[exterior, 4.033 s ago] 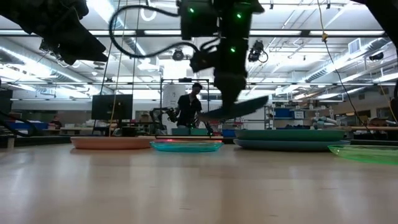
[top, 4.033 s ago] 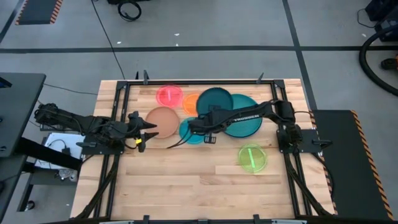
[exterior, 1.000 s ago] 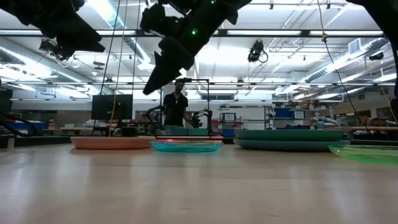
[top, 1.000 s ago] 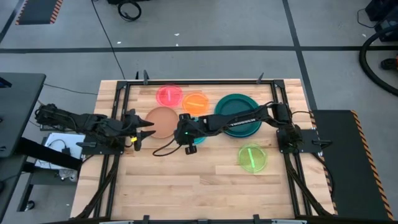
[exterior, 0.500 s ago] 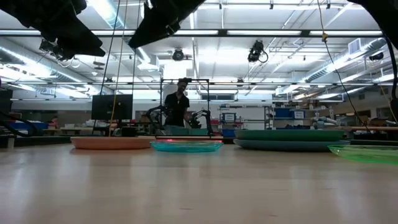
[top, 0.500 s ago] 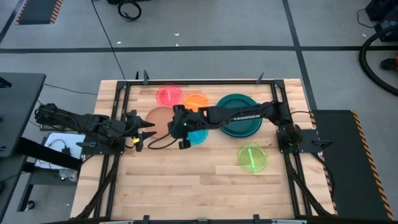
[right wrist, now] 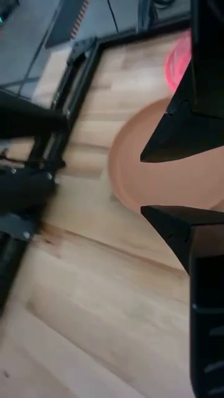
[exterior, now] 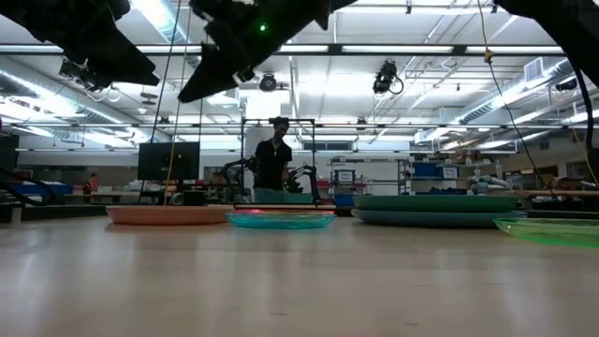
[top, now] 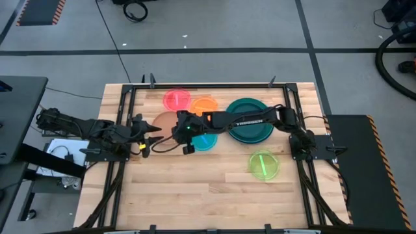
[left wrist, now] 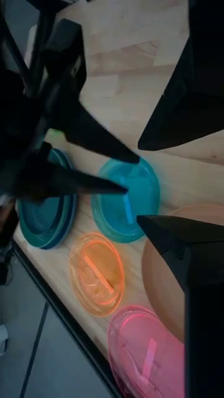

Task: Stack plastic plates
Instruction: Stack the brown plate on the dark blue plate

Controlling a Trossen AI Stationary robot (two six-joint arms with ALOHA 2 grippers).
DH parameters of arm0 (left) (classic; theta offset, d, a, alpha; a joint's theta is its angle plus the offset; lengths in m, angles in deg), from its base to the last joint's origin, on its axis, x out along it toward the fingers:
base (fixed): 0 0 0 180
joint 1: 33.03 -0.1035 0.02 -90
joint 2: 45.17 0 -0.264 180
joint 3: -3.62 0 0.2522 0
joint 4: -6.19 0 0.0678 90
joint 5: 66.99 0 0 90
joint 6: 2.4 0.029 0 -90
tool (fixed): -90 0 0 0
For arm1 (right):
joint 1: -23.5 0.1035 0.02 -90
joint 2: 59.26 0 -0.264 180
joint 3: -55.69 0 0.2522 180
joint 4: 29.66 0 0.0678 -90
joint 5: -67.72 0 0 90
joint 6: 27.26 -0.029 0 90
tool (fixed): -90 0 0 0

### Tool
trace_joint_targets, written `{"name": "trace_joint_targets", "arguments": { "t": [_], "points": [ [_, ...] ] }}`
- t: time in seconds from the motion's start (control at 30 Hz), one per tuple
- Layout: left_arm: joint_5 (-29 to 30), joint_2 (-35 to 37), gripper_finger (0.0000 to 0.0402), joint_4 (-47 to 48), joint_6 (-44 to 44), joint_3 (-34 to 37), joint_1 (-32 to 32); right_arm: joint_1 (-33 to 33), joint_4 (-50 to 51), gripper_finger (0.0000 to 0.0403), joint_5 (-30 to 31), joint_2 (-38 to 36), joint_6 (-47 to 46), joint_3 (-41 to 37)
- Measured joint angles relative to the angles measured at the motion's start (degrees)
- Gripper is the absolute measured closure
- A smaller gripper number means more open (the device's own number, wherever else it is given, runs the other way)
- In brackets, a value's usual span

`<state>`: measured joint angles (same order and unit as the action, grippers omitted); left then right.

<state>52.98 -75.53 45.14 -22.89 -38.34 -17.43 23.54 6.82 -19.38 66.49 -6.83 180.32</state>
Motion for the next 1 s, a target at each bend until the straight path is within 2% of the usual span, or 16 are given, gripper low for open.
{"name": "trace_joint_targets", "arguments": {
  "t": [0.47, 0.7, 0.87, 1.0],
  "points": [
    [0.0, 0.0, 0.0214, 1.1, -1.4, 0.0, 0.0, 0.3, -9.0, 0.0271, -1.4, 6.5, 1.5, -0.1],
    [-0.3, 0.0, 0.0214, 1.5, -1.8, 0.0, 0.0, 1.0, -13.4, 0.0271, -4.2, 9.3, 3.7, 0.0],
    [-3.5, 0.0, 0.0214, 5.5, -5.5, 0.0, 0.0, 1.5, -17.3, 0.0271, -5.5, 11.4, 5.9, -0.1],
    [-3.7, 0.0, 0.0214, 7.9, -7.4, 0.0, 0.0, 1.3, -20.1, 0.0271, -5.5, 12.5, 6.8, -0.1]
  ]
}}
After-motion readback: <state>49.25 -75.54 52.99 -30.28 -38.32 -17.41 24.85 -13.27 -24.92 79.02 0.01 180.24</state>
